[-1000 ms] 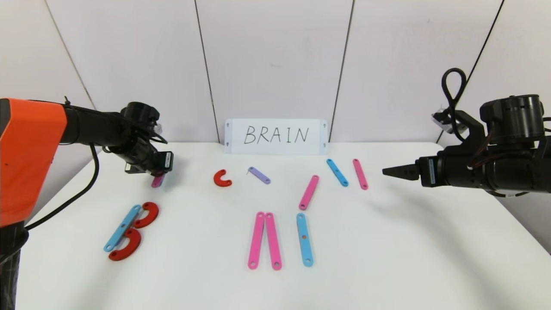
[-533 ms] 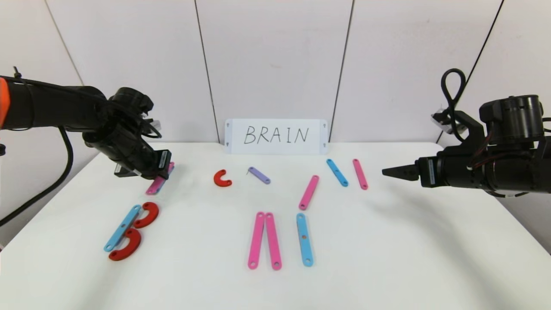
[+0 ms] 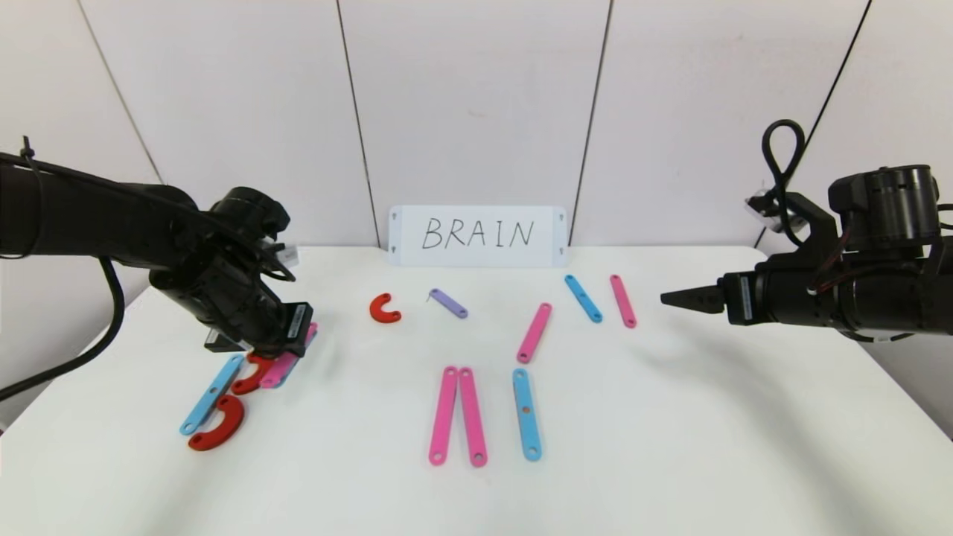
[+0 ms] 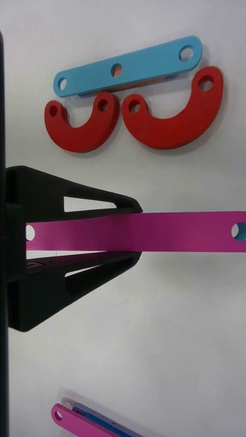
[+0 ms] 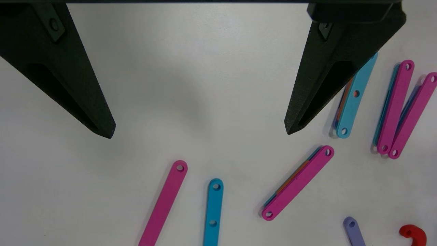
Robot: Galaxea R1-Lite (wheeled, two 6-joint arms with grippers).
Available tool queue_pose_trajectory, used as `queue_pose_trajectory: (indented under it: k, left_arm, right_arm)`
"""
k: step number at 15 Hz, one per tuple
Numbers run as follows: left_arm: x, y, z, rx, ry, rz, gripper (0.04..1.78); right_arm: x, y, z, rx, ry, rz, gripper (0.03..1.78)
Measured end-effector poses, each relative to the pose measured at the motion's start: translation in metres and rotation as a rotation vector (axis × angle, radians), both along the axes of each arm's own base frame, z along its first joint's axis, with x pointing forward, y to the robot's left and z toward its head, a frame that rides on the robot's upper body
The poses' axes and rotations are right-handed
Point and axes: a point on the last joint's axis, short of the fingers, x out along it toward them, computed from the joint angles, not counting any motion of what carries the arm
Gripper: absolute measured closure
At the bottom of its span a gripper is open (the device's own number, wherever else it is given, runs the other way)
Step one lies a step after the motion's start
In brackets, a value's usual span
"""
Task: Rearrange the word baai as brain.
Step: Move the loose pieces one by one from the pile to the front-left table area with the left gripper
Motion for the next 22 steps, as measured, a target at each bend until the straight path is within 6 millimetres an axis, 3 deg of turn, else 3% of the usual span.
queue_pose_trajectory:
  k: [5,13,22]
  left_arm:
    - [-0.002,-0.014,-0.016,0.014,0.050,-0.011,1.52]
    - [0.003,-0.019,-0.034,0.021,0.112,-0.005,1.52]
    - [-0.003,-0.027,-0.041,0.060,0.142,-0.015,1.52]
  right_arm:
    - [0.000,0.000,-0.001,-0.001,0.002,0.000,0.08]
    - [-0.001,0.000,-0.001,0.000,0.002,-0.001,0.08]
    - [0.000,-0.001,-0.001,-0.001,0.003,-0.002,0.08]
